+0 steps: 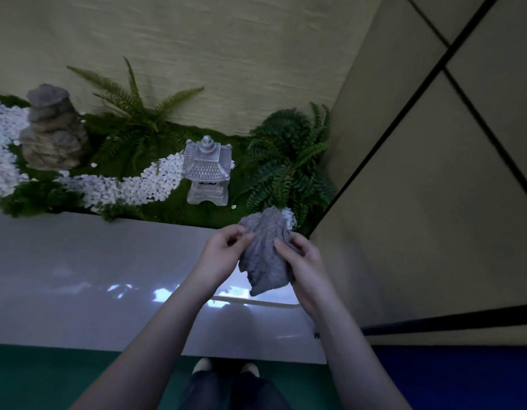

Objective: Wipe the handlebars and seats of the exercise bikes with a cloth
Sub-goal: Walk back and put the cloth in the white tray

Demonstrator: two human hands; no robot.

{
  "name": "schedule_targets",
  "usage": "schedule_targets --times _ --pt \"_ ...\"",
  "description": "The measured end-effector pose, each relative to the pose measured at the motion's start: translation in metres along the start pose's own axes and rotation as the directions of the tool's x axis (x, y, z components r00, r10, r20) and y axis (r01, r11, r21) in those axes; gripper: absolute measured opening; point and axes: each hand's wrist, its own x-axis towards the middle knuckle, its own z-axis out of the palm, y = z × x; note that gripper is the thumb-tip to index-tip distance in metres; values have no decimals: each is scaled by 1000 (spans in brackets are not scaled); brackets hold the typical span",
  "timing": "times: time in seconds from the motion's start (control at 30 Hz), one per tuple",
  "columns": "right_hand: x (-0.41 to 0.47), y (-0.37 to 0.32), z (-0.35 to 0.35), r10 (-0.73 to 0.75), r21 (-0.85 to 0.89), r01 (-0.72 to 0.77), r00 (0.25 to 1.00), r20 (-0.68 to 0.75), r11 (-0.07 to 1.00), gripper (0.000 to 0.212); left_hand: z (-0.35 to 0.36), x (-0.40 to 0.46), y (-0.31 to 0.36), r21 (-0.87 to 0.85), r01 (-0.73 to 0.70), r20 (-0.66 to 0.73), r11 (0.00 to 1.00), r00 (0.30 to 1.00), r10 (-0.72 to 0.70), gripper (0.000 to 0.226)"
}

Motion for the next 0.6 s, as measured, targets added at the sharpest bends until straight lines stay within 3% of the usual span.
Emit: schedule_targets --times 0.27,0.33,0.4,0.47,0.53,0.6 --pt "-5 -7 9 -31 28 33 998 -52 999 16 -9 10 -1 -114 112 88 987 991 -102 20" --pt "-4 -7 12 -79 -48 73 990 -120 996 17 -8 14 -3 -33 116 61 993 992 -114 9" --pt "-2 -6 16 -116 -99 97 970 -212 990 16 -7 15 -4 170 79 -45 982 996 -72 22" --pt "0 -6 20 -144 -130 110 946 -290 985 13 -6 11 -3 251 11 -92 968 996 13 27" --pt "0 -8 24 -163 -164 117 938 -307 979 13 -5 4 0 130 30 33 991 999 -34 21" --pt "-2 -12 28 -162 -174 116 946 -280 978 15 -3 -2 3 -58 146 151 988 979 -136 29"
